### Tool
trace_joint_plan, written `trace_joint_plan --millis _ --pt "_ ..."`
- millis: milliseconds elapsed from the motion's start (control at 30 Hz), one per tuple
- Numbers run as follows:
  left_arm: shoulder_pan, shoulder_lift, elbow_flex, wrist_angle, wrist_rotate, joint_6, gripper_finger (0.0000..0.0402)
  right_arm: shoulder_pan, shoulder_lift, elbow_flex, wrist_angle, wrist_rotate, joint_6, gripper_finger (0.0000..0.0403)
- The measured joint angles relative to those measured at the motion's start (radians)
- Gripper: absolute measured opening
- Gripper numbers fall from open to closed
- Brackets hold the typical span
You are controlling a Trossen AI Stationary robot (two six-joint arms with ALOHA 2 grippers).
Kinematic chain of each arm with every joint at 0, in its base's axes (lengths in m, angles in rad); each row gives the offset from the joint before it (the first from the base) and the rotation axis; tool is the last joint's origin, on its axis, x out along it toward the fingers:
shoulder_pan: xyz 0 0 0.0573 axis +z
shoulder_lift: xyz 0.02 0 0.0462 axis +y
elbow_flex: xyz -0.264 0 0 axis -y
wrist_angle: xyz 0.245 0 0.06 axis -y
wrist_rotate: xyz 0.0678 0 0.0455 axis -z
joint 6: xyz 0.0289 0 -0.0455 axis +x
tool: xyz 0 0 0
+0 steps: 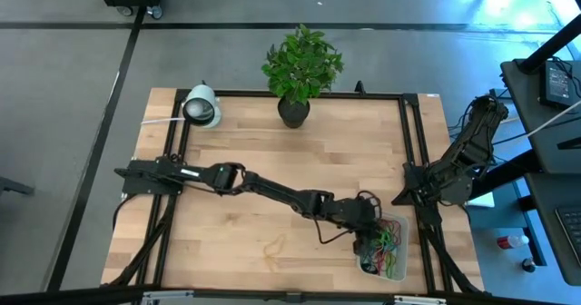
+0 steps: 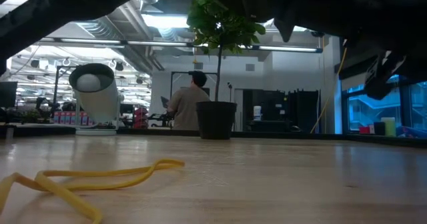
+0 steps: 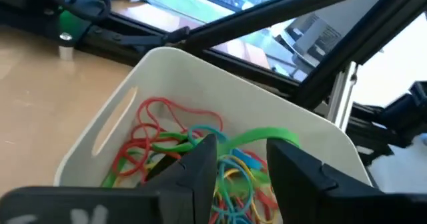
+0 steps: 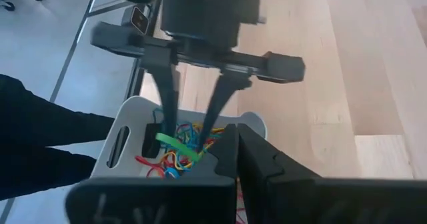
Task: Pick and place rubber bands into bin
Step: Put the green rubber band into the gray bin, then put the yellow rubber band into the gray bin
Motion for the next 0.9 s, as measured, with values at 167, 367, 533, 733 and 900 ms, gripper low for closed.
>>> trace_joint_plan --millis 167,367,533,733,900 --pt "0.004 -0.024 0.004 -0.135 0.011 0.013 0.0114 0.0 0.0 0.0 0.014 0.0 0.005 0.0005" --pt "-0.005 -0.071 0.004 -0.322 -0.057 0.088 0.0087 0.0 0.002 0.0 0.013 0.0 0.046 0.0005" --pt "-0.011 -0.117 0.004 -0.332 -0.13 0.144 0.0075 0.0 0.016 0.0 0.013 0.001 0.051 0.0005" --pt "-0.011 -0.185 0.004 -0.467 -0.134 0.167 0.0072 0.0 0.047 0.0 0.015 0.001 0.051 0.0005" --pt "-0.026 -0.245 0.006 -0.73 -0.205 0.135 0.005 0.0 0.091 0.0 0.054 0.001 0.048 0.0005"
